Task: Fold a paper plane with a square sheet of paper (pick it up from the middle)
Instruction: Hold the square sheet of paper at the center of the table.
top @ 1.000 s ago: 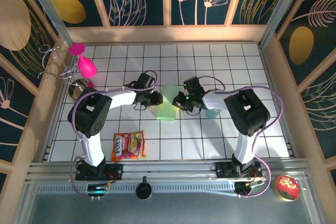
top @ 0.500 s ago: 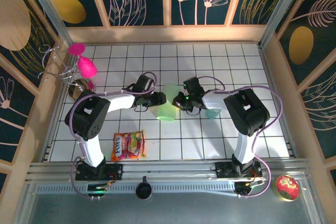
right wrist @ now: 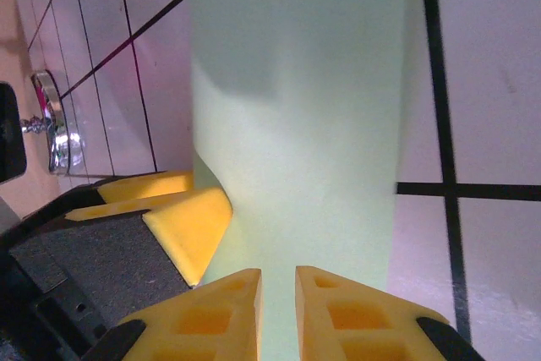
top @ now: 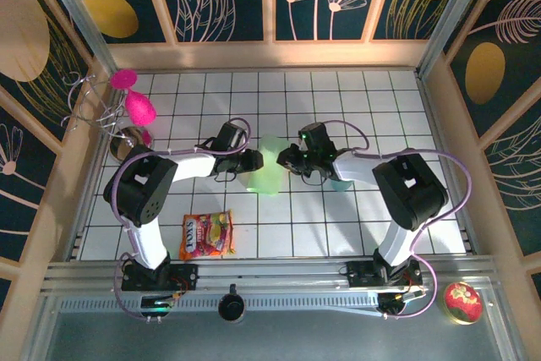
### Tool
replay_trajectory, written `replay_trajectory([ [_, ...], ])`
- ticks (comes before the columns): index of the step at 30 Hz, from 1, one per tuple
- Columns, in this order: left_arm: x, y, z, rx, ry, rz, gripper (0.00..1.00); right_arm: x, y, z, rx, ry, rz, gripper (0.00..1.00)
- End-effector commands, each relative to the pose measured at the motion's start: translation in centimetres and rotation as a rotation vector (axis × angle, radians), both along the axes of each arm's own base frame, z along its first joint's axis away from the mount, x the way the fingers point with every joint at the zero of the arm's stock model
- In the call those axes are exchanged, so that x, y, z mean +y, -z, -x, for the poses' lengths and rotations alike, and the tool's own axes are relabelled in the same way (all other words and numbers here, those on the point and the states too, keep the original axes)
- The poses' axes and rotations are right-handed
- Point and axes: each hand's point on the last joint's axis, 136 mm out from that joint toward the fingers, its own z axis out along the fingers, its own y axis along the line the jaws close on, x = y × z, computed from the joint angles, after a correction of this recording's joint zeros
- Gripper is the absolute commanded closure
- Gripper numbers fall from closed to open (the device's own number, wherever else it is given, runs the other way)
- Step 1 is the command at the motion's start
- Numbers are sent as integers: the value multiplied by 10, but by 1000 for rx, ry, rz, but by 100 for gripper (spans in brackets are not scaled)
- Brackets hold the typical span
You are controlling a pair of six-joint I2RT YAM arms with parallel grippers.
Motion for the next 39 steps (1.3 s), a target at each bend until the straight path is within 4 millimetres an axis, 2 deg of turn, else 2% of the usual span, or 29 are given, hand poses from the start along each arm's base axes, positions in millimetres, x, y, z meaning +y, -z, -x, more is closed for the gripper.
replay_trajectory([
  [1,19,63,52,209,54,-133,64,-15,-2,-4,-16,65,27,82],
  [10,11,58,47,166,80,-92,70,-25,5,-4,0,98,68,82],
  [18,12,58,44,144,84,-99,74,-31,6,-6,-3,135,68,83],
  [27,11,61,46,145,97,-98,72,-12,-2,-8,-18,66,-2,84],
  [39,22,75,51,171,63,-136,71,7,6,-11,9,11,-35,86],
])
